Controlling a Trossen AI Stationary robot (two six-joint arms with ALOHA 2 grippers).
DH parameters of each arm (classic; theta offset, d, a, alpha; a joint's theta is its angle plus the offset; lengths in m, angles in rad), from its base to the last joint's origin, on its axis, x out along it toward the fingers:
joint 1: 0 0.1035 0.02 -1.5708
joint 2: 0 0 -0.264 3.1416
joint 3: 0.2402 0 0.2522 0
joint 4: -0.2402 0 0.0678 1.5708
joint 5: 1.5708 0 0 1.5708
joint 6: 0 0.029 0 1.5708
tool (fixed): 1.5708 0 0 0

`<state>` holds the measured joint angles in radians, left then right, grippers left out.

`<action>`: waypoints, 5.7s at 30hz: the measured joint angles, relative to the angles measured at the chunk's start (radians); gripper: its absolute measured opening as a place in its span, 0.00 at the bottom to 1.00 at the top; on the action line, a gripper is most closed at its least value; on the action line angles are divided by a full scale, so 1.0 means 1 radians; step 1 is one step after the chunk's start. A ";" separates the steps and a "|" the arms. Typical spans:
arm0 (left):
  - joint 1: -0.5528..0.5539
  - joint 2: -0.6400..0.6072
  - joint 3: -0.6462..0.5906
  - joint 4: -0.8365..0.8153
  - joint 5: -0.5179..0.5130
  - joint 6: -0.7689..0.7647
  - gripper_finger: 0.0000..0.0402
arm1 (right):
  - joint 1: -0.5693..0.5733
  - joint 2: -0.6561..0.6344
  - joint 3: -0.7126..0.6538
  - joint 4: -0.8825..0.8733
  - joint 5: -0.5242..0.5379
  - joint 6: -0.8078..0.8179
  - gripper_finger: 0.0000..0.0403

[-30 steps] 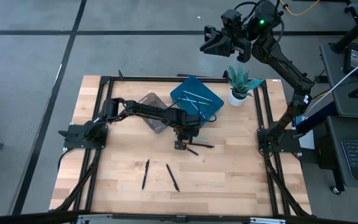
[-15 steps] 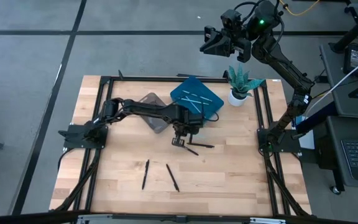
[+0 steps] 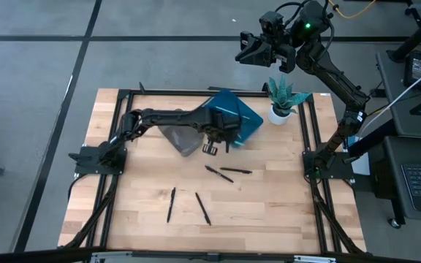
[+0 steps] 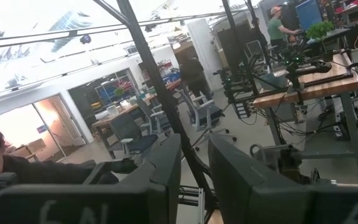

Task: Sort pens & pencils
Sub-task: Put the light blue pencil into the blue bin, then put the black pen into the black bin

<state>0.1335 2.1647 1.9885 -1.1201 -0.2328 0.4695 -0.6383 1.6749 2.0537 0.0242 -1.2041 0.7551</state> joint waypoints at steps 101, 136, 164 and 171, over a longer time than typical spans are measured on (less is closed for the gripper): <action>0.066 -0.050 0.006 -0.045 -0.053 0.217 0.14 | -0.073 0.018 0.000 0.000 0.034 -0.027 0.21; -0.685 -0.293 -0.012 -0.451 -0.118 -1.276 0.14 | 0.030 0.018 0.000 -0.193 -0.186 0.032 0.21; -0.679 -0.854 -0.659 -0.451 -0.100 -1.716 0.14 | 0.512 -0.021 -0.003 -1.463 0.687 -0.783 0.21; -0.654 -0.903 -0.664 -0.451 -0.145 -1.692 0.14 | 0.575 -0.014 -0.116 -1.437 0.830 -0.720 0.21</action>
<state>-0.5201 1.2613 1.3247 -1.5711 -0.3775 -1.2224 -0.0632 1.6609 1.9374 -1.4123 -0.3743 0.0352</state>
